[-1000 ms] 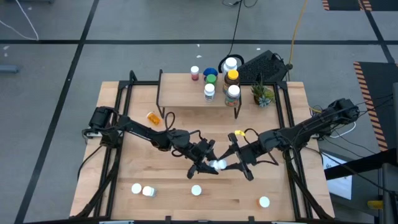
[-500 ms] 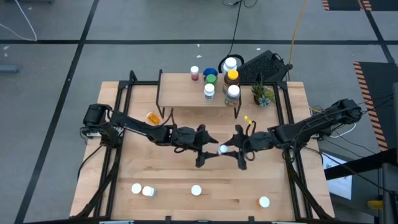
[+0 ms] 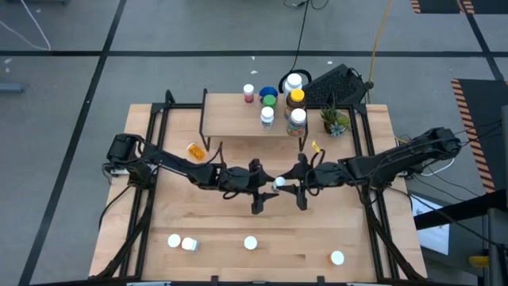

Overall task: Pick and place medicine bottles onto shelf by color
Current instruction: Put the white black pill bottle on the shelf

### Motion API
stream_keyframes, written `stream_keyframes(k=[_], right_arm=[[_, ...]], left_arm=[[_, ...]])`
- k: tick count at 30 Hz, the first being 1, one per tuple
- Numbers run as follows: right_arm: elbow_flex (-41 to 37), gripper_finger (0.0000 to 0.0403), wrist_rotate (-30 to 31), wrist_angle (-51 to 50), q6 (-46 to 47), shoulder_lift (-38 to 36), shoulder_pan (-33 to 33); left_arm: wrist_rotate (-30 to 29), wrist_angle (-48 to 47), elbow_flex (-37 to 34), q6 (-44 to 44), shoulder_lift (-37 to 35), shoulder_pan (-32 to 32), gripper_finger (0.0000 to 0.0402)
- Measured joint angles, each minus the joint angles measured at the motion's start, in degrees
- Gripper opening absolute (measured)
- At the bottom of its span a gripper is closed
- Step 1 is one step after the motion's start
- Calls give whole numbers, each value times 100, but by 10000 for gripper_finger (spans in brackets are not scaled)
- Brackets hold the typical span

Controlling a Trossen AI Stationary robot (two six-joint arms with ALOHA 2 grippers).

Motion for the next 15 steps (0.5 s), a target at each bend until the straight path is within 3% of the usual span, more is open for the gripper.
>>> stream_keyframes(k=[9,15], right_arm=[[0,146,-298,111,-20,279,-18],[-6,147,-346,160,-224,265,-44]], left_arm=[[242,132,-2,4,7,0,159],[300,86,-4,13,4,0,149]])
